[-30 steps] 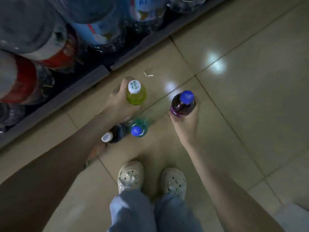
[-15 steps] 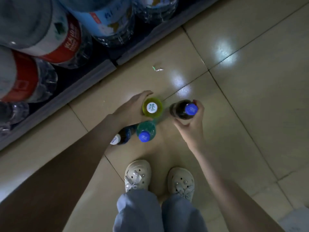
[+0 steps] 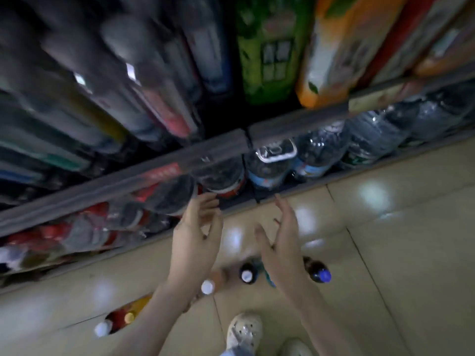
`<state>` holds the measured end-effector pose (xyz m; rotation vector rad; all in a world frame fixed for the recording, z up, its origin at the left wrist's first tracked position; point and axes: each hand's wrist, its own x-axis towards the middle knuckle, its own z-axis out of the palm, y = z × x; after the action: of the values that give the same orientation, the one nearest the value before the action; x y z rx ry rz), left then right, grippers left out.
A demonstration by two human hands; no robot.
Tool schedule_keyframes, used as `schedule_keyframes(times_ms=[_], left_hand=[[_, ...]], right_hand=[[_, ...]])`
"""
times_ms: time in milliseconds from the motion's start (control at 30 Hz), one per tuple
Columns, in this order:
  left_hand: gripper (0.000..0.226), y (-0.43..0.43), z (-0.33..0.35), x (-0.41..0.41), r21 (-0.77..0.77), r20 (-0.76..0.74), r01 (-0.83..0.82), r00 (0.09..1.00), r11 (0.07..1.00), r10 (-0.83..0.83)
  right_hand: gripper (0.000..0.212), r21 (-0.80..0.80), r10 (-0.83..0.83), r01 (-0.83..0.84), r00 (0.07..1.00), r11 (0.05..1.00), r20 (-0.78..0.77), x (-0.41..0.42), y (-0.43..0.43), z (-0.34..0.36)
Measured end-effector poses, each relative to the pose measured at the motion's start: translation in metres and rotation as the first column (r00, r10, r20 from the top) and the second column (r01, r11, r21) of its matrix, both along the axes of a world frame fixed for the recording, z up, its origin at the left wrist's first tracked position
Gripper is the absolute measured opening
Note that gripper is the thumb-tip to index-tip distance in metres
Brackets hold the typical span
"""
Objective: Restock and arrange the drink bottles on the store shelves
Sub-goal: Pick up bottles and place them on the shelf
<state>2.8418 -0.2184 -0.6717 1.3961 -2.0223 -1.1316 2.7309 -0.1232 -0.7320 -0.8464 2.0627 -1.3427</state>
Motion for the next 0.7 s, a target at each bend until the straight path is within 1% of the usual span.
schedule_keyframes(times_ms=[67, 167, 233, 333, 400, 467, 533, 567, 633, 700], left_hand=[[0.028, -0.015, 0.036, 0.016, -0.066, -0.018, -0.091, 0.996, 0.994, 0.090], [0.029, -0.032, 0.079, 0.036, -0.178, -0.032, -0.167, 0.986, 0.970, 0.164], [0.028, -0.044, 0.101, 0.042, -0.210, -0.034, -0.206, 0.979, 0.956, 0.203], [0.031, -0.063, 0.128, 0.047, -0.262, -0.040, -0.258, 0.966, 0.930, 0.257], [0.032, -0.073, 0.141, 0.047, -0.276, -0.048, -0.269, 0.963, 0.923, 0.266], [0.030, -0.080, 0.150, 0.047, -0.278, -0.033, -0.254, 0.966, 0.927, 0.255], [0.030, -0.082, 0.158, 0.049, -0.276, -0.019, -0.235, 0.971, 0.932, 0.239], [0.030, -0.081, 0.163, 0.051, -0.282, -0.025, -0.227, 0.973, 0.932, 0.230], [0.027, -0.076, 0.176, 0.058, -0.326, -0.050, -0.211, 0.977, 0.921, 0.207], [0.024, -0.068, 0.195, 0.068, -0.387, -0.082, -0.187, 0.982, 0.903, 0.168]], right_hand=[[0.058, -0.106, 0.092, -0.095, 0.995, 0.990, -0.029, 0.016, -0.038, 0.045], [0.060, -0.204, 0.162, -0.179, 0.982, 0.962, -0.097, 0.036, -0.081, 0.099], [0.062, -0.253, 0.161, -0.202, 0.972, 0.946, -0.171, 0.044, -0.103, 0.131], [0.066, -0.287, 0.083, -0.180, 0.943, 0.941, -0.321, 0.047, -0.131, 0.170], [0.075, -0.228, 0.036, -0.152, 0.894, 0.962, -0.446, 0.042, -0.149, 0.186], [0.084, -0.089, 0.062, -0.128, 0.844, 0.988, -0.533, 0.034, -0.166, 0.198], [0.082, 0.083, 0.132, -0.104, 0.845, 0.991, -0.518, 0.029, -0.175, 0.210], [0.078, 0.117, 0.146, -0.101, 0.853, 0.988, -0.501, 0.030, -0.175, 0.216], [0.066, 0.063, 0.139, -0.124, 0.857, 0.990, -0.496, 0.038, -0.168, 0.231], [0.051, 0.011, 0.185, -0.205, 0.859, 0.979, -0.477, 0.054, -0.154, 0.249]])
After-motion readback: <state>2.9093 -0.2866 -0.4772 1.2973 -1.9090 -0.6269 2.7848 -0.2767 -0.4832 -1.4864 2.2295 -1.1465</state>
